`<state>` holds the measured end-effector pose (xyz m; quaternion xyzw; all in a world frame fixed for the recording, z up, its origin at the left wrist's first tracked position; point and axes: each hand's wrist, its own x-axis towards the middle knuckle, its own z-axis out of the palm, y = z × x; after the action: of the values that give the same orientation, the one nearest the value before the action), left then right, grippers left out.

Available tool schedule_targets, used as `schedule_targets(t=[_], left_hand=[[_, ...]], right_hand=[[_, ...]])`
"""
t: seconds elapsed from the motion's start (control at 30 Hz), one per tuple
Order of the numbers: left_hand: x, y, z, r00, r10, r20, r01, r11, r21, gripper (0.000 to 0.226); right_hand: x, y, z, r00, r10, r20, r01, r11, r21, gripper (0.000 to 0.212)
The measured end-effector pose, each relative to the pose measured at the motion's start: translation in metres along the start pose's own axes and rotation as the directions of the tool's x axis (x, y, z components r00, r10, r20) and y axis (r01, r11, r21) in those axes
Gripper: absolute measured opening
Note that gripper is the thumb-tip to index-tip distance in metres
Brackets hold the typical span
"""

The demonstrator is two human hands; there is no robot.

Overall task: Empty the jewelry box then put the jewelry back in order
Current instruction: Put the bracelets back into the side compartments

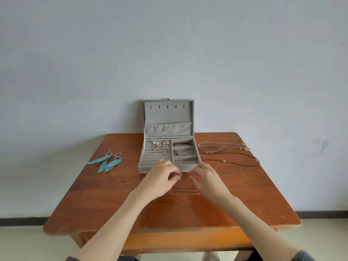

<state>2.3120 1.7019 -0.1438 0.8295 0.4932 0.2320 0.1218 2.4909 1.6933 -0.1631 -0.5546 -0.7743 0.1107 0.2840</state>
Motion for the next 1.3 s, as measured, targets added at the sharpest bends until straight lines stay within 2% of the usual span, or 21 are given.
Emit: schedule_targets(t=[0.13, 0.27, 0.5, 0.73, 0.77, 0.83, 0.87, 0.93, 1.03, 1.1, 1.13, 1.27, 1.3], left_hand=[[-0.022, 0.008, 0.002, 0.998, 0.001, 0.068, 0.000, 1.000, -0.017, 0.017], [-0.035, 0.007, 0.003, 0.996, -0.023, 0.091, 0.019, 0.999, 0.047, 0.017], [-0.031, 0.008, 0.010, 0.980, -0.128, 0.150, 0.108, 0.985, 0.134, 0.017], [-0.026, 0.010, 0.013, 0.972, -0.122, 0.202, 0.071, 0.967, 0.245, 0.021], [-0.026, 0.011, 0.012, 0.971, -0.125, 0.204, 0.083, 0.976, 0.203, 0.020], [-0.024, 0.012, 0.008, 0.971, -0.163, 0.174, 0.161, 0.987, 0.025, 0.019], [-0.023, 0.013, 0.005, 0.969, -0.195, 0.155, 0.208, 0.975, -0.077, 0.018], [-0.018, 0.017, -0.001, 0.958, -0.255, 0.134, 0.281, 0.929, -0.241, 0.018], [-0.010, 0.024, -0.006, 0.945, -0.297, 0.139, 0.327, 0.829, -0.454, 0.016], [-0.003, 0.026, -0.008, 0.941, -0.316, 0.122, 0.333, 0.793, -0.510, 0.013], [0.000, 0.025, -0.009, 0.936, -0.330, 0.121, 0.342, 0.774, -0.533, 0.013], [0.015, 0.016, -0.013, 0.901, -0.379, 0.211, 0.416, 0.616, -0.669, 0.008], [0.019, 0.013, -0.014, 0.895, -0.388, 0.219, 0.427, 0.606, -0.672, 0.009]], right_hand=[[-0.027, -0.002, 0.003, 0.999, -0.015, 0.049, 0.013, 0.999, 0.040, 0.016], [-0.038, -0.003, 0.003, 0.997, -0.010, 0.079, 0.010, 1.000, 0.007, 0.014], [-0.036, -0.004, 0.005, 0.990, 0.093, 0.103, -0.090, 0.995, -0.032, 0.014], [-0.031, -0.005, 0.005, 0.973, 0.077, 0.217, -0.033, 0.979, -0.200, 0.023], [-0.031, -0.005, 0.005, 0.975, 0.075, 0.208, -0.039, 0.984, -0.172, 0.020], [-0.028, -0.006, -0.002, 0.974, 0.151, 0.169, -0.164, 0.984, 0.068, 0.013], [-0.026, -0.007, -0.007, 0.963, 0.210, 0.168, -0.246, 0.938, 0.242, 0.013], [-0.022, -0.010, -0.016, 0.939, 0.268, 0.214, -0.342, 0.777, 0.528, 0.015], [-0.014, -0.014, -0.021, 0.912, 0.229, 0.339, -0.409, 0.516, 0.752, 0.018], [-0.008, -0.012, -0.023, 0.882, 0.223, 0.416, -0.471, 0.365, 0.803, 0.017], [-0.005, -0.009, -0.025, 0.868, 0.233, 0.438, -0.494, 0.331, 0.804, 0.016], [0.013, 0.007, -0.035, 0.837, 0.265, 0.479, -0.544, 0.302, 0.783, 0.006], [0.018, 0.010, -0.038, 0.836, 0.277, 0.474, -0.545, 0.304, 0.782, 0.003]])
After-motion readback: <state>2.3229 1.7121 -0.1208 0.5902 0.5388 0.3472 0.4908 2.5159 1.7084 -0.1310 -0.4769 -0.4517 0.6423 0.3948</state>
